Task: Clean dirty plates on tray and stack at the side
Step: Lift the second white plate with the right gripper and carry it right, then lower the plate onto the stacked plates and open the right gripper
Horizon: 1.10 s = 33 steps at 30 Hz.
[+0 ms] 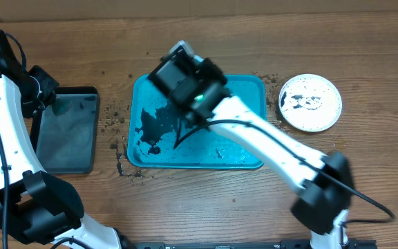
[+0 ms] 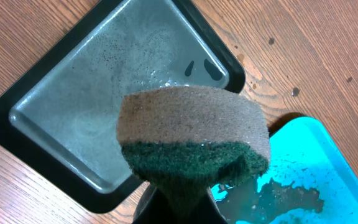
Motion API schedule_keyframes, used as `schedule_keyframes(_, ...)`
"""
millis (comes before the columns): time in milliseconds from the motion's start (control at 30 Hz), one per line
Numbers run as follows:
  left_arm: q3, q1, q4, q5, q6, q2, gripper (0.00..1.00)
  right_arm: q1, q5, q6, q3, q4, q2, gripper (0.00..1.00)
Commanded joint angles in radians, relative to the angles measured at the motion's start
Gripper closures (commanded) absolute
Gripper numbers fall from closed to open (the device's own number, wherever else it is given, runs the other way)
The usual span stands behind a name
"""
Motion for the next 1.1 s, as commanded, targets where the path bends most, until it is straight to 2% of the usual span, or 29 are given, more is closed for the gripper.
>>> schedule_keyframes(0, -0.009, 0.008, 0.002, 0.006, 0.004, 0.009, 0.96, -0.189, -0.312, 0.174, 0.048, -0.070, -0.147, 0.96)
schedule_keyframes(67, -0.009, 0.008, 0.002, 0.006, 0.004, 0.009, 0.96, -0.362, -0.501, 0.231, 0.047, -0.185, -0.151, 0.96)
schedule_keyframes(200, -0.009, 0.008, 0.006, 0.006, 0.004, 0.009, 0.96, -0.600, -0.697, 0.253, 0.018, -0.318, -0.137, 0.96)
schedule_keyframes(367, -0.009, 0.008, 0.009, 0.006, 0.004, 0.009, 0.96, -0.855, -0.771, 0.253, -0.101, -0.335, -0.133, 0.96)
schedule_keyframes(433, -0.009, 0.008, 0.009, 0.006, 0.004, 0.009, 0.96, -0.906, -0.774, 0.253, -0.157, -0.304, -0.133, 0.96)
schedule_keyframes(733, -0.009, 0.008, 0.008, 0.006, 0.004, 0.009, 0.96, -0.988, -0.746, 0.254, -0.475, 0.009, -0.133, 0.96)
schedule_keyframes(833, -0.009, 0.008, 0.009, 0.006, 0.004, 0.009, 0.96, -0.988, -0.703, 0.300, -0.502, 0.042, -0.133, 0.96)
schedule_keyframes(1067, -0.009, 0.008, 0.008, 0.006, 0.005, 0.009, 0.96, -0.988, -0.684, 0.302, -0.502, 0.064, -0.133, 0.96)
